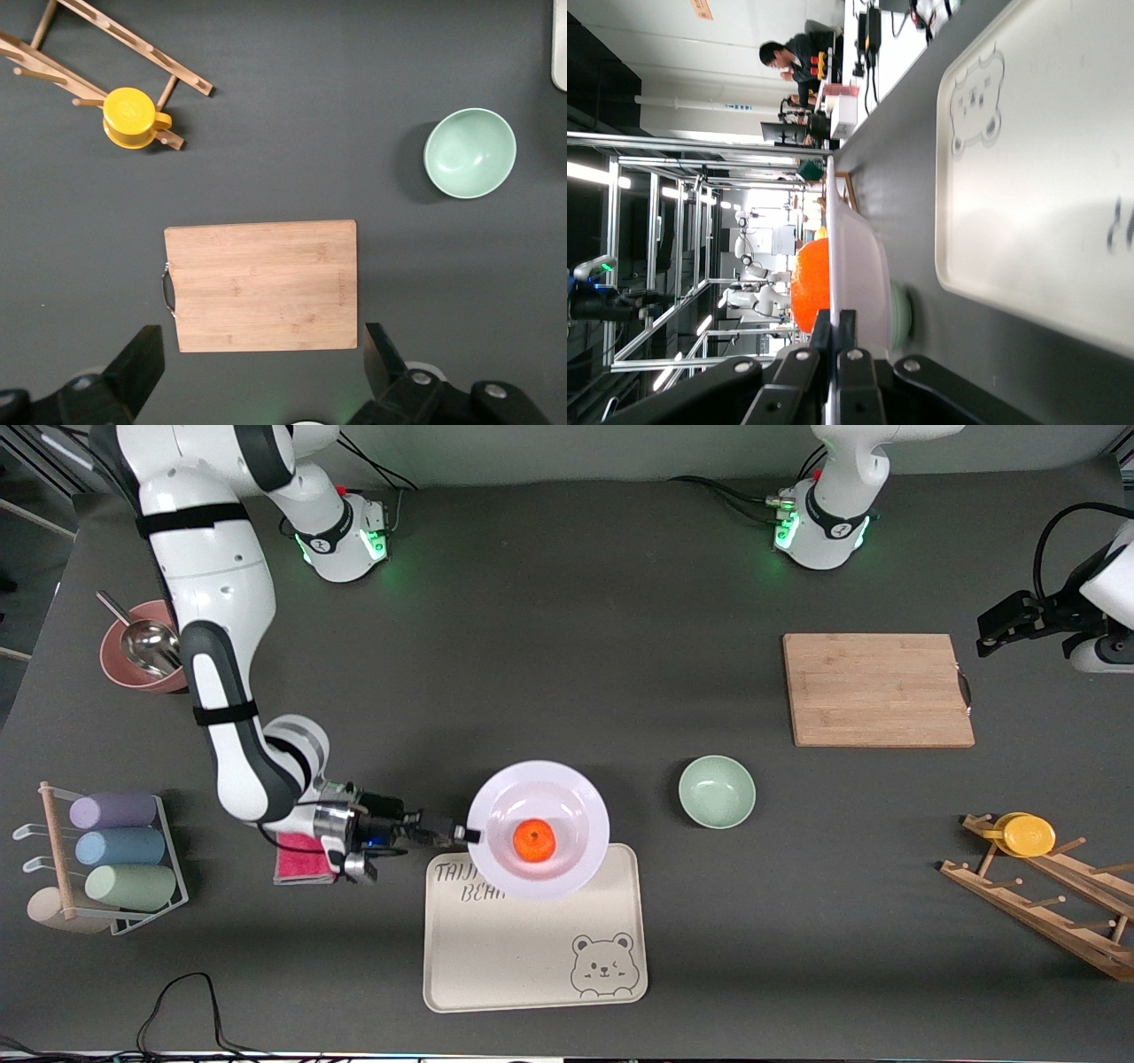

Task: Place orange and plate with both arms
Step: 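Slide the plate with the right gripper onto the bear tray, then lower the plate onto the tray and open the right gripper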

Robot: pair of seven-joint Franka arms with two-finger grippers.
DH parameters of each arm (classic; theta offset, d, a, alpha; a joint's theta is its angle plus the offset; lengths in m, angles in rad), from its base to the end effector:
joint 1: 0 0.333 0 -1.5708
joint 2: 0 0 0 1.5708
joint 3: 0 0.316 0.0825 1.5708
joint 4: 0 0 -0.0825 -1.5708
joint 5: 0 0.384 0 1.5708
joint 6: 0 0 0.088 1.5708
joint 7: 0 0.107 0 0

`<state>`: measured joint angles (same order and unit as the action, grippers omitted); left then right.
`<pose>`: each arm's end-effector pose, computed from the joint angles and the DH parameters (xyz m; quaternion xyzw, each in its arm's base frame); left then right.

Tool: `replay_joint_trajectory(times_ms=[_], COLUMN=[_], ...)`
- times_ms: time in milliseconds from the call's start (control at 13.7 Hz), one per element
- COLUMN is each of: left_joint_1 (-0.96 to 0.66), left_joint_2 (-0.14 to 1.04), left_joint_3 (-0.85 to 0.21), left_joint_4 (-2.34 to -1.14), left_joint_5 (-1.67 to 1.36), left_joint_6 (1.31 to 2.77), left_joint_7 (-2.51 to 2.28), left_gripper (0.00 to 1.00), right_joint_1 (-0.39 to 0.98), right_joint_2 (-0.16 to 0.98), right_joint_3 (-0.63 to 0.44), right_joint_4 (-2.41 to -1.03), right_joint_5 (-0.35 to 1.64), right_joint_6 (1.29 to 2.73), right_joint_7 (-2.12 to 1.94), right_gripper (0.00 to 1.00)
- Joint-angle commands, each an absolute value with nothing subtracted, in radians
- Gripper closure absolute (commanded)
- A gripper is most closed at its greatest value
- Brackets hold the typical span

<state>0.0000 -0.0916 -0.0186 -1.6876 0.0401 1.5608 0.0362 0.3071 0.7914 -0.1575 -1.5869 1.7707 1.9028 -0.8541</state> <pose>0.5234 -0.0059 0.6181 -0.9992 0.0275 0.0178 0.0207 0.6763 0.1916 0.1979 -0.7756 0.0397 -0.0826 0.6246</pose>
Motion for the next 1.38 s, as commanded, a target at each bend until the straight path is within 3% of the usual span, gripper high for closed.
replay_joint_trajectory(times_ms=[0,291,1312], left_joint_1=[-0.009,-0.003,-0.002], left_joint_2=[-0.1,-0.1,-0.097], left_joint_3=[-0.023,-0.023,-0.018], left_joint_4=[-1.686,-1.687,-1.694], left_joint_5=[0.077,0.068,0.061], left_joint_6=[1.568,1.588,1.586], left_joint_7=[0.034,0.031,0.032], left_gripper=[0.0,0.0,0.0], right_joint_1=[0.291,0.291,0.298], right_joint_2=[0.96,1.081,1.212], right_joint_3=[-0.166,-0.218,-0.212], right_joint_4=[-1.3,-1.077,-1.088], right_joint_5=[1.755,1.758,1.763], right_joint_6=[1.873,1.884,1.928], right_joint_7=[-0.728,-0.594,-0.756], right_gripper=[1.0,1.0,1.0])
